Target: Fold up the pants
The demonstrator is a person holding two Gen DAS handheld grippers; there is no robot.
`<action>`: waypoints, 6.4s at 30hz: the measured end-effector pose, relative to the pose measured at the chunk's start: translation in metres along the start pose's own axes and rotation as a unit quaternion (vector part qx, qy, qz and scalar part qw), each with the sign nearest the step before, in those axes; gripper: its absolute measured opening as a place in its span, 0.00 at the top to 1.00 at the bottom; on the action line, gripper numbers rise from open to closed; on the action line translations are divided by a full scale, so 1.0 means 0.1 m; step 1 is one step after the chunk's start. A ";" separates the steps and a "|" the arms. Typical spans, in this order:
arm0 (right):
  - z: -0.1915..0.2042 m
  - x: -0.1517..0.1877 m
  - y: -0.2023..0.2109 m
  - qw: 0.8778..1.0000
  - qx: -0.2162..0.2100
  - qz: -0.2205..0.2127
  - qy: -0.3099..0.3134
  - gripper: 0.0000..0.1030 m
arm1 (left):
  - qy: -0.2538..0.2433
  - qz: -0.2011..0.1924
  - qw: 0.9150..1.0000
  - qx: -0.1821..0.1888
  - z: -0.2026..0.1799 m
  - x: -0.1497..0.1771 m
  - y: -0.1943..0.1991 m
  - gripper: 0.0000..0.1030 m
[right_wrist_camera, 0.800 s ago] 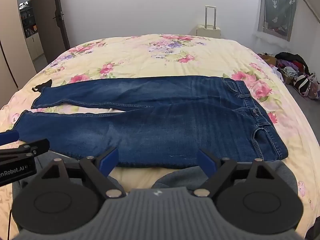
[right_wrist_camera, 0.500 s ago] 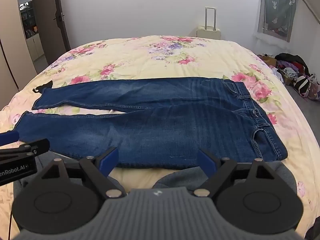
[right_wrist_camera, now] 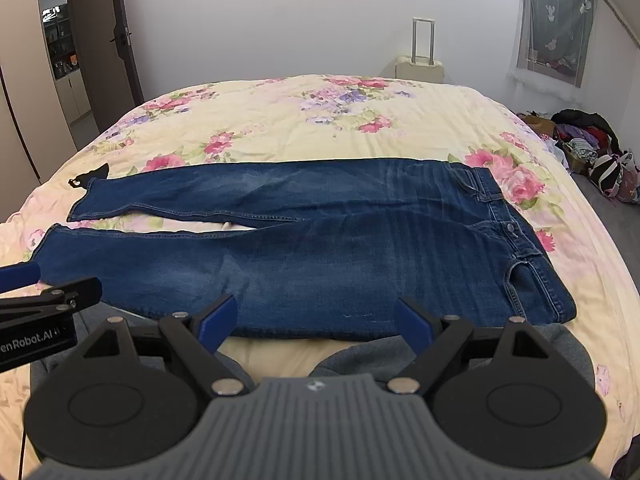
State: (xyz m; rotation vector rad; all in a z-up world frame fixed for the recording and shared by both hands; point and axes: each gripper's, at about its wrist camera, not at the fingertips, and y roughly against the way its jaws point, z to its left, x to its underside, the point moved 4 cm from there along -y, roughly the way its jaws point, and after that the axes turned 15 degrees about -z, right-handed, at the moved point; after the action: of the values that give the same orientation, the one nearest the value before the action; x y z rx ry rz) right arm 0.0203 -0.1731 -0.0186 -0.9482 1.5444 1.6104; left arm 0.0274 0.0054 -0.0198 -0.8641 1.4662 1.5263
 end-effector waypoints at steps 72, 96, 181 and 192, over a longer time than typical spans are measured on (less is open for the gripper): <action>0.02 0.02 -0.02 1.000 -0.012 0.003 0.000 0.20 | 0.004 0.009 1.000 -0.001 0.05 0.01 0.03 0.13; -1.96 -0.22 -1.16 0.998 0.019 -0.013 -0.064 0.37 | -0.258 0.098 0.961 0.013 2.28 0.78 -1.41 0.59; -2.81 -1.12 -4.37 0.936 -0.004 0.054 0.347 0.99 | -0.236 0.151 0.932 -0.228 2.33 -0.75 -4.54 0.94; -2.84 -0.69 -5.18 0.941 0.022 0.105 0.322 0.97 | -0.246 0.152 0.929 -0.229 2.33 -0.39 -5.33 0.56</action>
State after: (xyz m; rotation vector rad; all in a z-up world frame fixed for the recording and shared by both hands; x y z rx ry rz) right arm 0.5170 -0.4348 -0.2152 -1.4207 2.1703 1.4673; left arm 0.5417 0.2197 -0.1910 -0.4555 0.9116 2.1825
